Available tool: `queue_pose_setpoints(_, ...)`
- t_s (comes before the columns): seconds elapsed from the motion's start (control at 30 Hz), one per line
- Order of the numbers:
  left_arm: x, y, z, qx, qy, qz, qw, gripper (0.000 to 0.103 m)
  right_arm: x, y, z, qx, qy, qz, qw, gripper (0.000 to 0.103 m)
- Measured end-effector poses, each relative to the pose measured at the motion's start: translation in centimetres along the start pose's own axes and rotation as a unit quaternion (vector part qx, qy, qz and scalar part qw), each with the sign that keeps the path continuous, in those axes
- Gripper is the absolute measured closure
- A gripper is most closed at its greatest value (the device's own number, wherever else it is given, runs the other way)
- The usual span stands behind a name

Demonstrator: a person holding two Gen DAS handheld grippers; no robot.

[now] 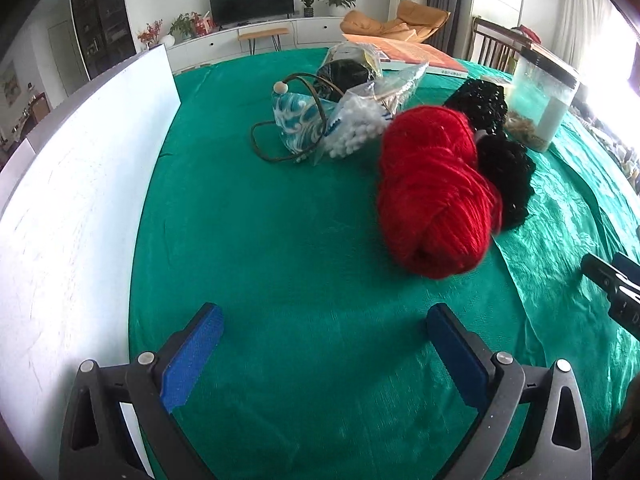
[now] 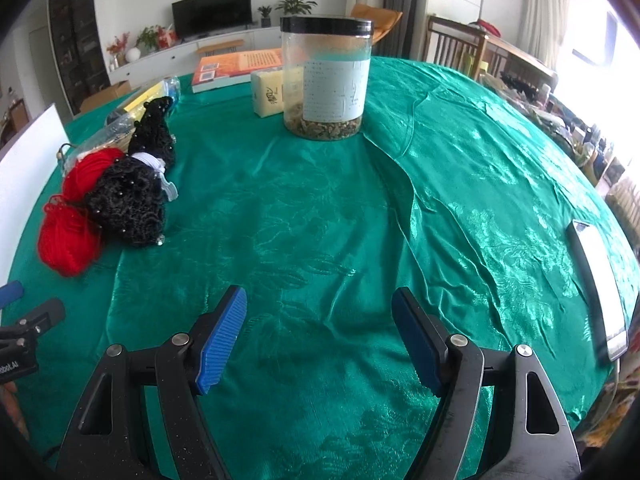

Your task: Organize soft objects

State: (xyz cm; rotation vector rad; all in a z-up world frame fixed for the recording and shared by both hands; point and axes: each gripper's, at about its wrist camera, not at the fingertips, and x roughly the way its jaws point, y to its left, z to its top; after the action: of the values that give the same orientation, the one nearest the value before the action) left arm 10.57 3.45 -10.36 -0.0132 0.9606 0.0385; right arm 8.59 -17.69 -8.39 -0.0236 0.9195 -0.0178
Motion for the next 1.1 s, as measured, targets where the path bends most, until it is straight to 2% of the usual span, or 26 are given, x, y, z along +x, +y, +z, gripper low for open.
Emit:
queue_pose_setpoints(0.27,0.81,0.26,0.72,-0.002,-0.009,-0.003,1.0000,0.000,0.41,-0.11,-0.07,0.001,0.005,-0.001,1.000,0.025)
queue_pose_setpoints(0.83,0.84,0.29,0.72,-0.003,-0.009,-0.004,0.9999,0.000,0.75,-0.61,-0.18,0.017,0.009,0.004,1.000,0.017)
queue_pose_setpoints(1.1,0.84,0.30,0.72,-0.003,-0.009,-0.004,0.9999,0.000,0.76,-0.71,-0.18,0.017,0.009,0.004,1.000,0.016)
